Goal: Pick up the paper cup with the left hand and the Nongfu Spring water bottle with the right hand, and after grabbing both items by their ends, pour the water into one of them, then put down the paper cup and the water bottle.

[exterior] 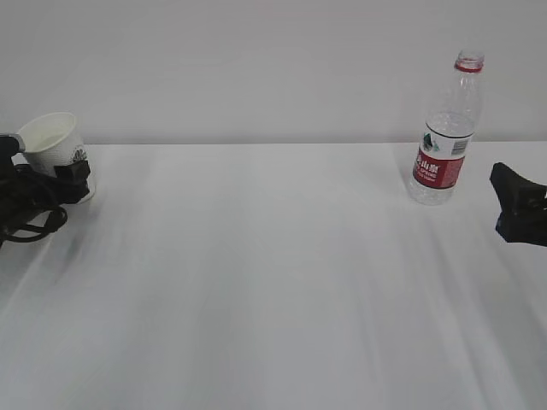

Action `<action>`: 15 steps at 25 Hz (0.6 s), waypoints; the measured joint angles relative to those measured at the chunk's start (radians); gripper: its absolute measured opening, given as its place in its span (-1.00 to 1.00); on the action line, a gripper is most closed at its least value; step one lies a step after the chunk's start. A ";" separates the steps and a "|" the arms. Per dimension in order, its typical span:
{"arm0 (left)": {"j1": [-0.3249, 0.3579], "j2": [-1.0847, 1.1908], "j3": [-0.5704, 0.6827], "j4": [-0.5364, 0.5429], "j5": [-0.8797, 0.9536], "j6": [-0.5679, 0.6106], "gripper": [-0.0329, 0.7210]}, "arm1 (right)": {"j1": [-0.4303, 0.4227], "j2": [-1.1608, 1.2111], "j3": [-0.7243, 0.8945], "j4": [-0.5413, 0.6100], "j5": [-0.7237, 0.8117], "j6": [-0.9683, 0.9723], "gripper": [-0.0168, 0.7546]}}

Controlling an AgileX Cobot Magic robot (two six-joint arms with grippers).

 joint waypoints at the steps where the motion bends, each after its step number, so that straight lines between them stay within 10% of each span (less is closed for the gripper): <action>1: 0.000 0.003 0.000 0.000 -0.005 0.001 0.41 | 0.000 0.000 0.000 0.000 0.000 0.000 0.58; 15: 0.000 0.003 0.000 0.043 -0.011 0.000 0.76 | 0.000 0.000 0.000 0.000 0.000 0.000 0.58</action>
